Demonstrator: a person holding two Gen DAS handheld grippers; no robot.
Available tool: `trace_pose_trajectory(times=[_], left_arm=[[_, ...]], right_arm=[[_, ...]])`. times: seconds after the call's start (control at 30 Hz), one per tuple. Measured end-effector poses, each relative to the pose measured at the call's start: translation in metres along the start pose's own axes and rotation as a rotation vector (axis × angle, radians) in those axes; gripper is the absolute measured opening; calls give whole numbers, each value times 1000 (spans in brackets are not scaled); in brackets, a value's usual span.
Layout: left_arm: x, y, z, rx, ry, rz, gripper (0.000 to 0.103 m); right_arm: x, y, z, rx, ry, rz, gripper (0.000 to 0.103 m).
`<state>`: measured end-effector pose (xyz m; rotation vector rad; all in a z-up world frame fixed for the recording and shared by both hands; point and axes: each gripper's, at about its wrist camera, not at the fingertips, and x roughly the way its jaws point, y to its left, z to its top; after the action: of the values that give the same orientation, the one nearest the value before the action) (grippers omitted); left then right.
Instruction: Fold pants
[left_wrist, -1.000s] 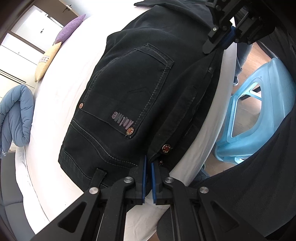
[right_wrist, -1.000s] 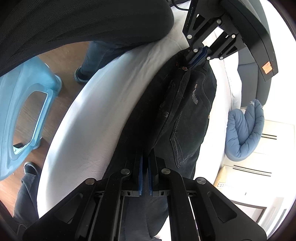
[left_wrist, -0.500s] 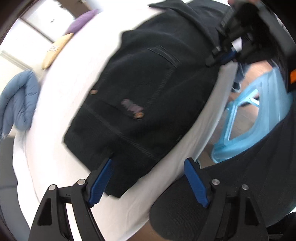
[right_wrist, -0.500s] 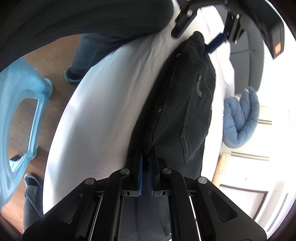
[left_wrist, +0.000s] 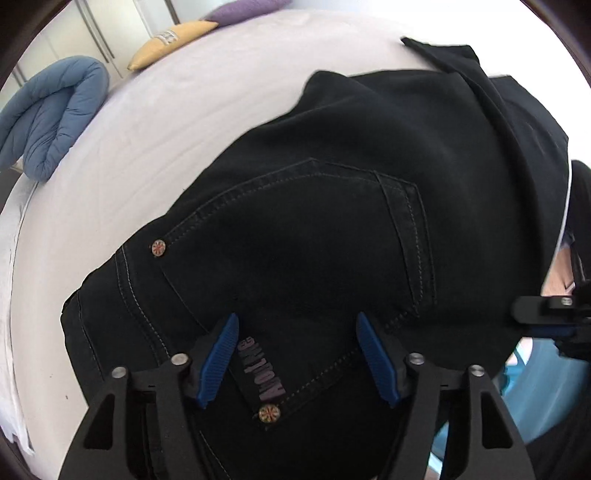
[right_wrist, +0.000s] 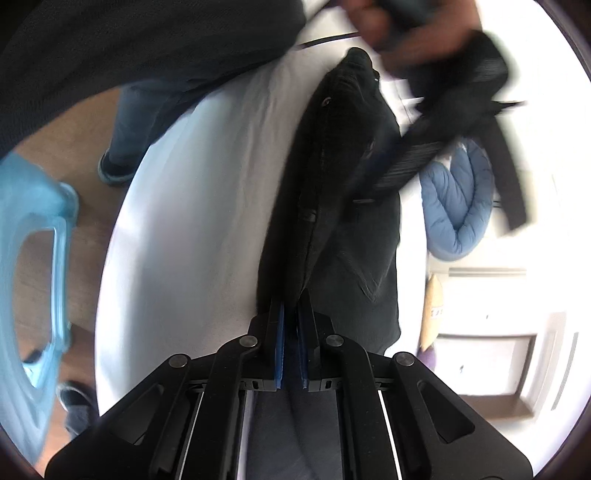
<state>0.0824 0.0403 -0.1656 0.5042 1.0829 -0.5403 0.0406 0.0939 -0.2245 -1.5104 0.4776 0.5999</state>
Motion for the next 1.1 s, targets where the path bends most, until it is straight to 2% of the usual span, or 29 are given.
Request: trace_pose_trajectory(times=[0.03,0.07,0.1,0.17,0.23,0.3,0.37,0.43,0.47,0.53,0.57,0.63,0.67,0.73,0.8,0.93,1.0,1.1], left_arm=[[0,4,1,-23,7,-14,72],[-1,4,2,-23,15,-9,72],[-2,1,3,-9,20,9,72],[-5,0,5,-5,25,26,72],[-12,-2,11,-8,39,40,71],[-27,-5,20,-40,4,73,68],[-45,-10,32,-91,-58,35,68],[-54,-21,46,-113,-108,-8,68],[-53,-29,53,-116,-112,-35,68],[-46,-39,60,-131,-101,-78,68],[-34,-41,62,-147,-75,-98,68],[-4,-38,55,-222,11,-141,69],[3,-35,48,-272,-6,-165,70],[1,-31,42,-319,-44,-191,70],[-1,-33,38,-311,-46,-171,70],[-4,-33,34,-322,-67,-172,70],[-2,-37,39,-319,-77,-167,70],[-4,-35,34,-329,-86,-166,71]], right_arm=[[-3,0,-2,18,2,-12,15],[-8,0,-4,44,3,-20,23],[-13,-2,-7,85,4,-6,56],[-33,-14,-19,244,-37,-1,103],[-48,-28,-33,401,-53,-5,103],[-53,-48,-53,587,-8,10,103],[-54,-71,-82,809,26,39,103],[-46,-96,-124,1085,64,98,103],[-43,-104,-143,1194,70,132,101],[-33,-125,-190,1442,72,205,89],[-27,-136,-218,1563,79,216,81],[-19,-152,-262,1733,77,228,76],[-14,-163,-288,1829,77,225,74],[-3,-179,-325,1927,86,219,73],[16,-198,-357,1970,137,200,73],[81,-243,-415,2066,228,238,73],[115,-262,-433,2081,284,225,73],[173,-281,-447,2044,421,200,73]])
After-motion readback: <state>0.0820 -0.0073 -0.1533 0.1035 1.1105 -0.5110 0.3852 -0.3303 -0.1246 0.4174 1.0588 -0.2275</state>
